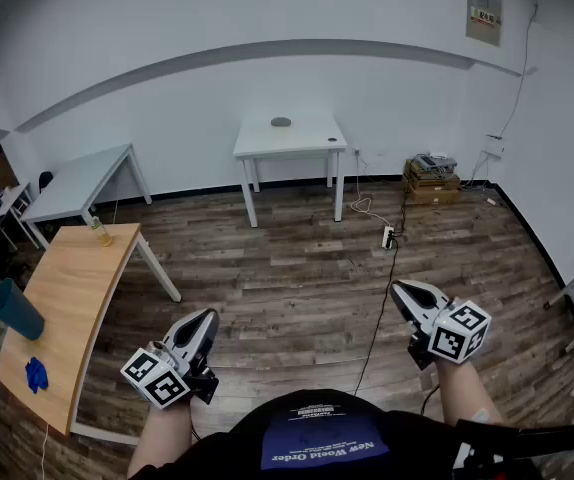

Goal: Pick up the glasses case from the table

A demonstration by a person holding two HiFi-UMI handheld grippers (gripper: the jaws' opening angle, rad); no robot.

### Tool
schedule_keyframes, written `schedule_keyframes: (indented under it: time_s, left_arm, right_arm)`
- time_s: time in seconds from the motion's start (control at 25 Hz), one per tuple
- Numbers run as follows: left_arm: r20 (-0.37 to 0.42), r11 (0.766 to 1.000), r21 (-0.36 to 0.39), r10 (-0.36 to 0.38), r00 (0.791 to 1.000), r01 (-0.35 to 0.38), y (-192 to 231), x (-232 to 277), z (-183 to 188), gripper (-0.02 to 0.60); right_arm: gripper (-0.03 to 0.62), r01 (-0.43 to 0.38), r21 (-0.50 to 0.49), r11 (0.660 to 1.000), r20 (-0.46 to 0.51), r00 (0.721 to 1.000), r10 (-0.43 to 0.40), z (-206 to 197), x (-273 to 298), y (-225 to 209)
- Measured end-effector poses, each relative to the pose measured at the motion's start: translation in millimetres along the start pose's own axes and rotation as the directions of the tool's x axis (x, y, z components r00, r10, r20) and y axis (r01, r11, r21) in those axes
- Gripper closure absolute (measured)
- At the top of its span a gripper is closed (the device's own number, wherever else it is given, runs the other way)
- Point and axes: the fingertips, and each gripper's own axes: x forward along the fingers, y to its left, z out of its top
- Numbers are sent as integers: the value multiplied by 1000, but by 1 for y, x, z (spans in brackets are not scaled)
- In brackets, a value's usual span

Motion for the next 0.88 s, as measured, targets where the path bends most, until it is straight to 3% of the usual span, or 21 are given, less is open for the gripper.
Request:
schedule_keyframes:
  time_s: [0.88]
  left_arm:
    - [-24,1000,-21,-22,999,21,-11,3,-9,580]
  right_arm:
    - [594,5,7,1000,-2,1000,-5,-4,-8,0]
